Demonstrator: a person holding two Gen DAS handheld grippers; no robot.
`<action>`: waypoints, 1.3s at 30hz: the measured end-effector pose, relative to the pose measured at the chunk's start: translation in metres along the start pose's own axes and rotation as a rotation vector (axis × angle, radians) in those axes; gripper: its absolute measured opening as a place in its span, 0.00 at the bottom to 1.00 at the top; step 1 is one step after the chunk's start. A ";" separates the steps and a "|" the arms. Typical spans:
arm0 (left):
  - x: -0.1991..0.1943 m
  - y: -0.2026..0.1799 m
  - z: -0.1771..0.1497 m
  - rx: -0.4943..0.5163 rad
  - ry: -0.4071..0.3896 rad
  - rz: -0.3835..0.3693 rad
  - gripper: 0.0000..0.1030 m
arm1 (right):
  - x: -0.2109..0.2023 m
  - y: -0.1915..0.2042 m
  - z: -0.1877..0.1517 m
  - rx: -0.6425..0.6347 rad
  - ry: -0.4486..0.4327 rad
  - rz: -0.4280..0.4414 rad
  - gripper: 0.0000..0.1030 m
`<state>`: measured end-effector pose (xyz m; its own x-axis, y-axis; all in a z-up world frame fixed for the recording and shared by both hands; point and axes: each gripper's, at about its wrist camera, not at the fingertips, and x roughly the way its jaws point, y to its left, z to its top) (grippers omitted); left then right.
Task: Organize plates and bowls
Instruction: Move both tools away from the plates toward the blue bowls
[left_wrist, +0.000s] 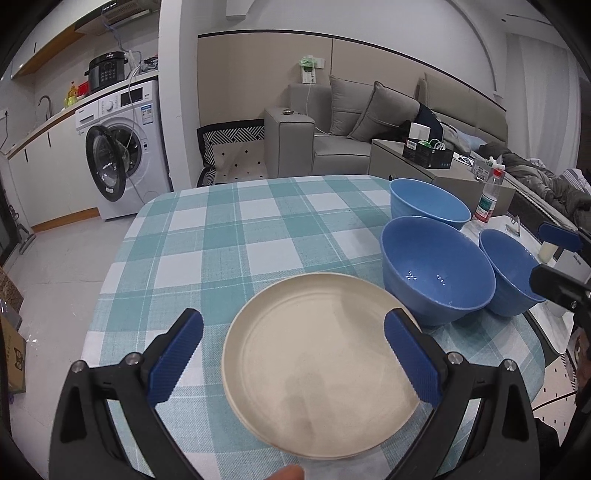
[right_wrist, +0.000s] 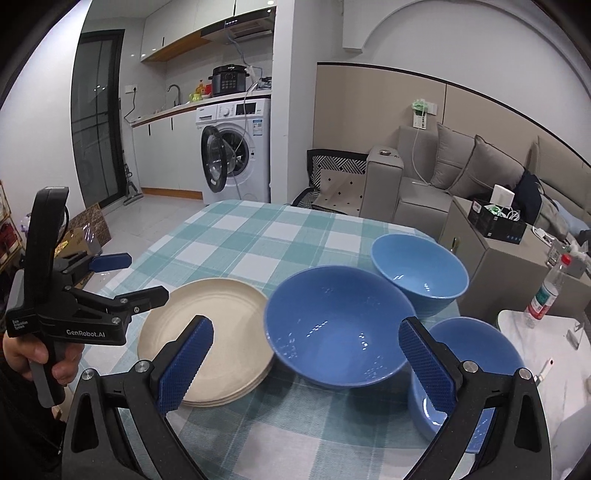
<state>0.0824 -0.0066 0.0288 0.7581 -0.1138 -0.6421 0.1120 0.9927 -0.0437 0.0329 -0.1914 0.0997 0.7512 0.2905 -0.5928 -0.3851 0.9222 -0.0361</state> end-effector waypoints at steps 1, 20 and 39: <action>0.001 -0.003 0.003 0.005 -0.002 -0.001 0.97 | -0.002 -0.005 0.001 0.006 -0.002 -0.005 0.99; 0.024 -0.041 0.068 0.064 -0.050 -0.048 0.97 | -0.025 -0.073 0.036 0.052 -0.031 -0.075 0.99; 0.057 -0.050 0.101 0.086 -0.026 -0.053 0.97 | 0.001 -0.115 0.061 0.085 0.012 -0.145 0.99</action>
<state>0.1849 -0.0663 0.0717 0.7657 -0.1682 -0.6208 0.2063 0.9784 -0.0107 0.1103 -0.2815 0.1524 0.7889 0.1501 -0.5959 -0.2258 0.9727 -0.0539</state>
